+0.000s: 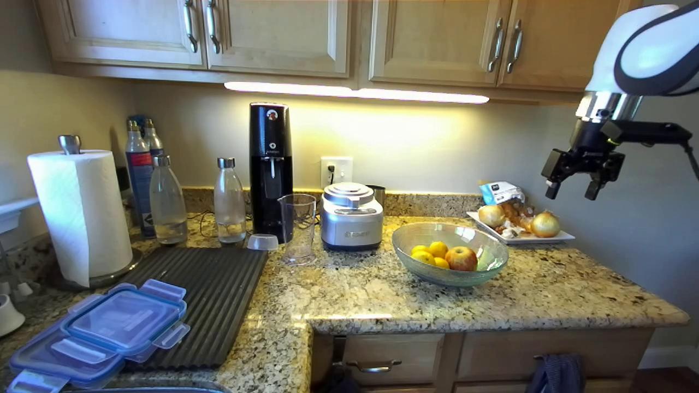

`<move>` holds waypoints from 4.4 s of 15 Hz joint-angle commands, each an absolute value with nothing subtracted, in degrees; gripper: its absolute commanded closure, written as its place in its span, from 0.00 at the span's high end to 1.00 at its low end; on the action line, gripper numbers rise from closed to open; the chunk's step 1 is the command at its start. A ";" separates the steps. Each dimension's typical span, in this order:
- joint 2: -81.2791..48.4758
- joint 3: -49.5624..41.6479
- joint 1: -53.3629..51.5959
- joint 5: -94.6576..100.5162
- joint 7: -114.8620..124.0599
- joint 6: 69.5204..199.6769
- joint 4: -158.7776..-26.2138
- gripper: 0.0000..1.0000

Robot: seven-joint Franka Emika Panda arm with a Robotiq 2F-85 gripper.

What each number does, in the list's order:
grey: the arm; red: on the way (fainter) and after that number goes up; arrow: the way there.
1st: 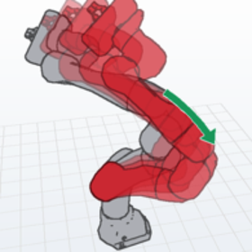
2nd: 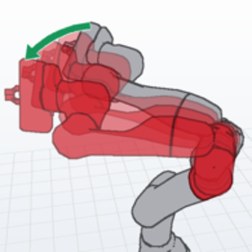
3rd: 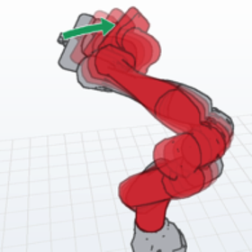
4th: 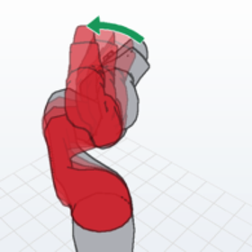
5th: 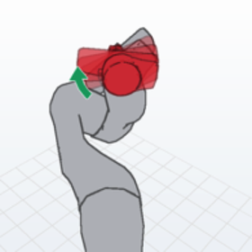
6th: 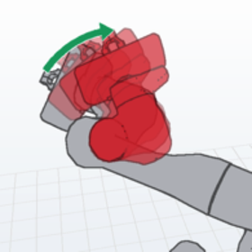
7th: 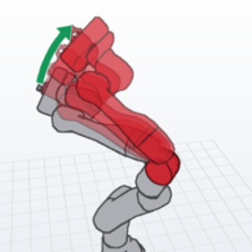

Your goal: Take one yellow object from the glass bowl and put it on the counter top

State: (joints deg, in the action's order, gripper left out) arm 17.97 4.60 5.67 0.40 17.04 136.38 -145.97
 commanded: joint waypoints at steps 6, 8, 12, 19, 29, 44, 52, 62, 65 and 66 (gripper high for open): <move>14.23 3.39 3.88 2.36 14.17 136.61 -143.58 1.00; 14.23 2.95 3.95 2.52 13.46 136.34 -143.30 1.00; 12.08 4.06 3.26 1.73 16.11 136.95 -141.93 1.00; -1.73 7.08 -1.69 -10.35 34.57 141.75 -133.66 1.00; -13.94 5.98 -9.79 -9.12 53.51 154.20 -126.84 1.00; -25.48 6.88 -11.28 -11.85 53.71 155.38 -118.43 1.00; -33.52 6.57 -13.22 -12.39 53.59 154.71 -111.90 1.00; -31.37 0.44 -18.01 -9.96 59.08 156.91 -112.99 1.00; -31.50 0.73 -17.98 -10.40 58.88 154.71 -112.37 1.00; -31.51 0.66 -18.12 -10.21 58.96 153.90 -112.23 1.00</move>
State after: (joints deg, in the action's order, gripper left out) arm -33.38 1.86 -16.66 -10.68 56.78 155.76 -110.96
